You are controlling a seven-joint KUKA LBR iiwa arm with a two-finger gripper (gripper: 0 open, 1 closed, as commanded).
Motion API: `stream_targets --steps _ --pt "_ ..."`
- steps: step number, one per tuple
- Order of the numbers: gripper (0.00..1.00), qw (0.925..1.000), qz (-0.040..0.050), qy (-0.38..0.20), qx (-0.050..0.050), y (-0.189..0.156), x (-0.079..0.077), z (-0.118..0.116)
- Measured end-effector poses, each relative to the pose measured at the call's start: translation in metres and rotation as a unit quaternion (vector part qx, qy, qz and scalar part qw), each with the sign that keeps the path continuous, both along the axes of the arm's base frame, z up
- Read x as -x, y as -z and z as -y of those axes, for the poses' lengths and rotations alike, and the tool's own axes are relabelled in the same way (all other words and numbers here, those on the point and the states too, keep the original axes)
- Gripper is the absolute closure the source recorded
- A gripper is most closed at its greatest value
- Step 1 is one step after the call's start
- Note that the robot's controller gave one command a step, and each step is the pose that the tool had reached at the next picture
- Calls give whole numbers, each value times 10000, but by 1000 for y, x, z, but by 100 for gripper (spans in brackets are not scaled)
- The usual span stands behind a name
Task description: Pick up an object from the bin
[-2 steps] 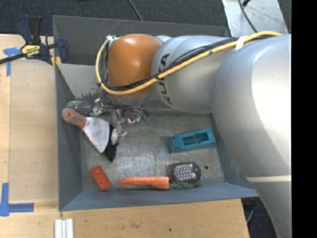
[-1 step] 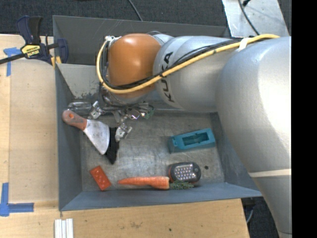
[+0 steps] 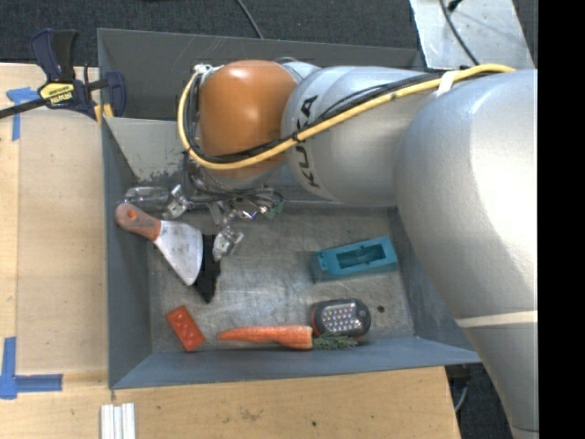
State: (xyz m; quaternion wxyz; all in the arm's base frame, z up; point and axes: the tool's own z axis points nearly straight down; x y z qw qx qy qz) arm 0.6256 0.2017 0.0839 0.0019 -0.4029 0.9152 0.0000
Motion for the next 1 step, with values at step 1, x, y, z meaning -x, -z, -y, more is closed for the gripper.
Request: stream_targets --steps 1 --pt "100 9876 8 -1573 30 3 -3 -16"
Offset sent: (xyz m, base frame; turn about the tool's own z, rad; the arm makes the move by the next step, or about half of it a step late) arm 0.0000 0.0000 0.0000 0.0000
